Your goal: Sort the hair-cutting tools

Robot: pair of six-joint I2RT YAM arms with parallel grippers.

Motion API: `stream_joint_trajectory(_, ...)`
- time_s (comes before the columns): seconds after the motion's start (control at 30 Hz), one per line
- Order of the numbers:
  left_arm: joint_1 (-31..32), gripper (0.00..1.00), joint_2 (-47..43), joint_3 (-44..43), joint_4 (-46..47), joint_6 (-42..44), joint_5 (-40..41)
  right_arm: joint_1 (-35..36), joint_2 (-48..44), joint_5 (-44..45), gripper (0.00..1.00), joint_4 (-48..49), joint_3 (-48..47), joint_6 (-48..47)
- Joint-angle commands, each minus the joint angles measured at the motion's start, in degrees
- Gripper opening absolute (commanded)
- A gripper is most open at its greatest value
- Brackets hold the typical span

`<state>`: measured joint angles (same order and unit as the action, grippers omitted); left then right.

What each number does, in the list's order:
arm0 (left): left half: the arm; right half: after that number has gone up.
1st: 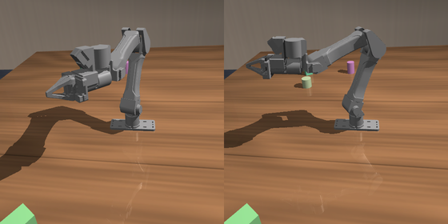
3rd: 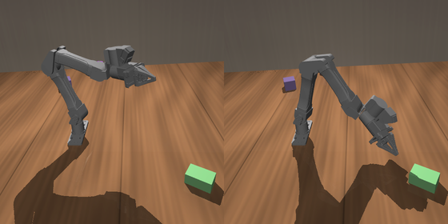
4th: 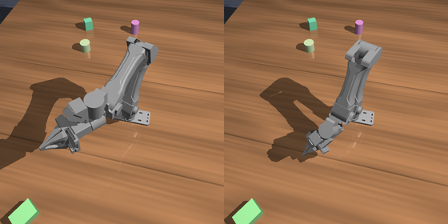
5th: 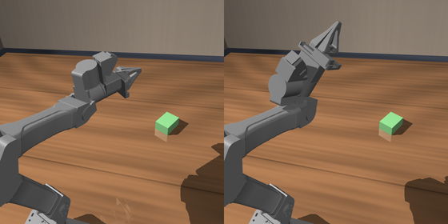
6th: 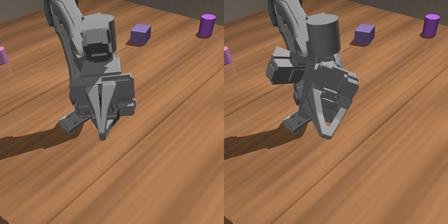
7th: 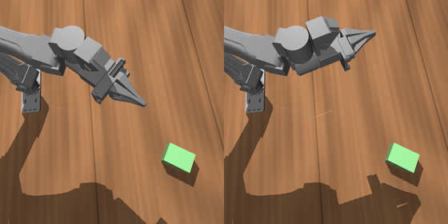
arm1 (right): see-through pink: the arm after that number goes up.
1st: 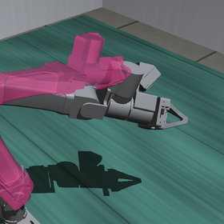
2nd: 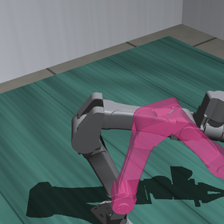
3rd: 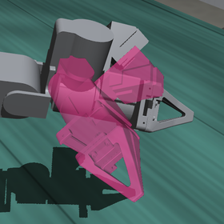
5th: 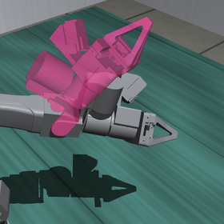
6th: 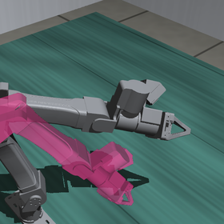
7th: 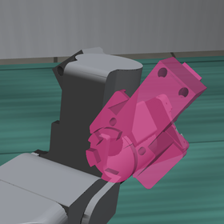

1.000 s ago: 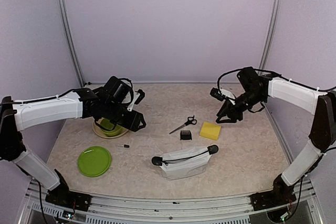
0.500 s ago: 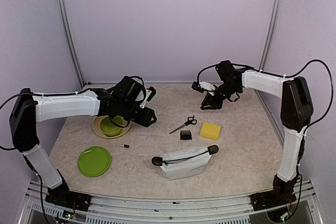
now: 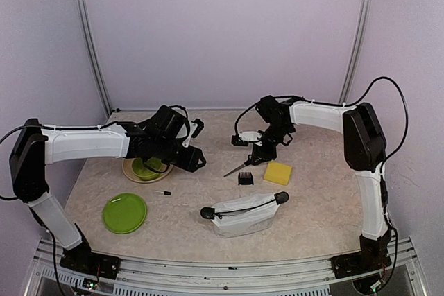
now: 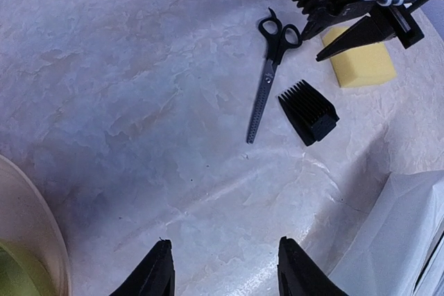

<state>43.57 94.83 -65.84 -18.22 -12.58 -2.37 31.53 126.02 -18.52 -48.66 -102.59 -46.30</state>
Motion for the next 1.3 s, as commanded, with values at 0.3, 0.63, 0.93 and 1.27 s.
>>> stream_joint_trajectory(0.3, -0.2, 0.50, -1.5, 2.7, 2.5, 0.0, -1.6, 0.8, 7.1, 7.0, 0.26, -7.1, -7.6, -4.0)
stream_joint_trajectory(0.63, -0.2, 0.50, -1.7, 3.1, 2.4, 0.0, -1.5, 1.8, 9.2, 9.5, 0.17, -8.8, -7.4, -4.9)
stream_joint_trajectory(0.93, -0.1, 0.50, -2.5, 3.2, 2.8, -0.3, -1.9, 5.3, 11.1, 16.0, 0.14, -11.4, -4.2, -8.8)
stream_joint_trajectory(1.27, -0.1, 0.50, -3.6, 4.1, 3.6, -0.3, -1.5, 6.5, 11.3, 20.9, 0.00, -8.5, -5.1, -8.1)
